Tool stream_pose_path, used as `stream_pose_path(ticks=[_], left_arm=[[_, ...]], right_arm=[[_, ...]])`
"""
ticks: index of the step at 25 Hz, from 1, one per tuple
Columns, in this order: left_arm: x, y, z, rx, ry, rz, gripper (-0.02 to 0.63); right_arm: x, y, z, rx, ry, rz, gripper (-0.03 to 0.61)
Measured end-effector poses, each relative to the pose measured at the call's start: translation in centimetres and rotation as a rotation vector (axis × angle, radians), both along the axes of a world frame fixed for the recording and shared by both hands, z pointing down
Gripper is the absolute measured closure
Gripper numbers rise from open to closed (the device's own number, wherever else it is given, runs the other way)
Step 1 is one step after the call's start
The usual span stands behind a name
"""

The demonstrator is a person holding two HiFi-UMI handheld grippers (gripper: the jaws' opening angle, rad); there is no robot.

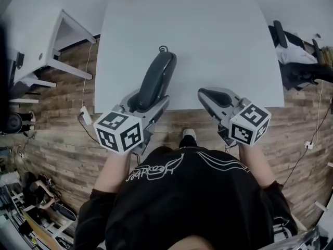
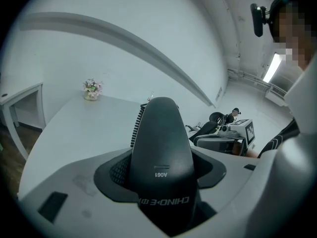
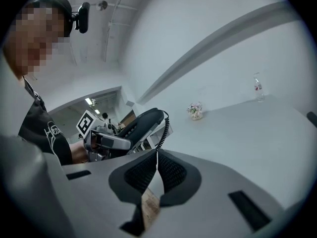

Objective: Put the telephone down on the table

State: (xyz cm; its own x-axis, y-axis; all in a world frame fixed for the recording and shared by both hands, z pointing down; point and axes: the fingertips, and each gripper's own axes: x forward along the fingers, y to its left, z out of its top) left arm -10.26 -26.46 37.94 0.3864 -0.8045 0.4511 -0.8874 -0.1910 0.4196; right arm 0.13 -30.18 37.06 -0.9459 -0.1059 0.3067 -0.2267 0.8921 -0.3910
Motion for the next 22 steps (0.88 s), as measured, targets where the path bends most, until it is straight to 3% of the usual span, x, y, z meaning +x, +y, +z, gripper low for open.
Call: stream_pose_path(ticks=[7,22], left_arm=[[-0.9,-3.0,1.9,-0.048,-0.01,-0.021,0.331],[-5.6,-9.7,7.9,-0.125,-0.102,0.038,0.331]], right_arm=[[0.4,-3.3,2.2,-0.062,0.011,0.028,0.538],[-3.7,-7.9,6.0,-0.112,0.103,0.091,0.538]])
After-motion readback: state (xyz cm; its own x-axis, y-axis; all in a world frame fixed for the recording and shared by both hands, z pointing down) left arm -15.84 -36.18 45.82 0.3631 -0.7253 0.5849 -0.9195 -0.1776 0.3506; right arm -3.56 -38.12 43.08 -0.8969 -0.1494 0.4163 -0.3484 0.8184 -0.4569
